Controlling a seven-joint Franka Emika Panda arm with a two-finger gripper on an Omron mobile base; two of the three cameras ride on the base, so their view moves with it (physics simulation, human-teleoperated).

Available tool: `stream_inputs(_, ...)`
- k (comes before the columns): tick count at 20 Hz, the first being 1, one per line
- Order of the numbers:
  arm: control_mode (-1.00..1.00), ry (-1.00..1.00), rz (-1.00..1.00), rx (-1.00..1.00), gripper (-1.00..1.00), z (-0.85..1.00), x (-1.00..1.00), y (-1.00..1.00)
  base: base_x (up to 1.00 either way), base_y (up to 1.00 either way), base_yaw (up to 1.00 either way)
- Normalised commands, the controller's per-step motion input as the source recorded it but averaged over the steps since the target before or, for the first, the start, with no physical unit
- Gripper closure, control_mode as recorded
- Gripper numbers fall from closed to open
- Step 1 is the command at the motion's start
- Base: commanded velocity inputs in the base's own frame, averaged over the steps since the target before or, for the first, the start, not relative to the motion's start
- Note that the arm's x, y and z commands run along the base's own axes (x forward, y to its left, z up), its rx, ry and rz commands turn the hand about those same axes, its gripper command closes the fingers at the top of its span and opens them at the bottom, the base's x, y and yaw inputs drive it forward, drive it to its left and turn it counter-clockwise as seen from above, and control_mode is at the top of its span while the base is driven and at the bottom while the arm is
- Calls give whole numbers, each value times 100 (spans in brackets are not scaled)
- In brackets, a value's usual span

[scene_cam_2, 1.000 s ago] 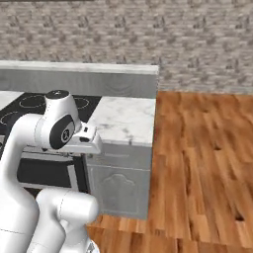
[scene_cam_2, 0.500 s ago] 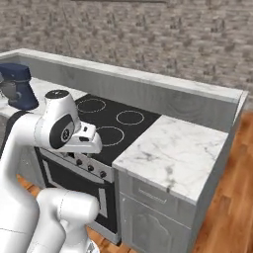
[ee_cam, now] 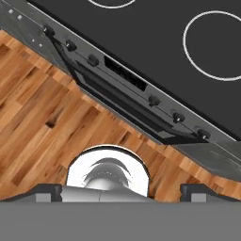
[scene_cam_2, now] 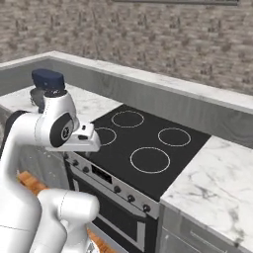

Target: Navigate to the stand mixer.

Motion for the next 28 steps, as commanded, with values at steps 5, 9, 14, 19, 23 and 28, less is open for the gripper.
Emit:
stream_inputs(5,100,0,0,0,-100,0,0,0,44,100,0)
stream_inputs(9,100,0,0,0,-100,0,0,0,48,97,-2)
stream_inputs(14,100,0,0,0,-100,0,0,0,39,75,-15)
stream_inputs(19,100,0,0,0,-100,0,0,0,35,49,-24)
stream_inputs(23,100,0,0,0,-100,0,0,0,28,40,-26)
stream_inputs(28,100,0,0,0,-100,0,0,0,35,38,-28)
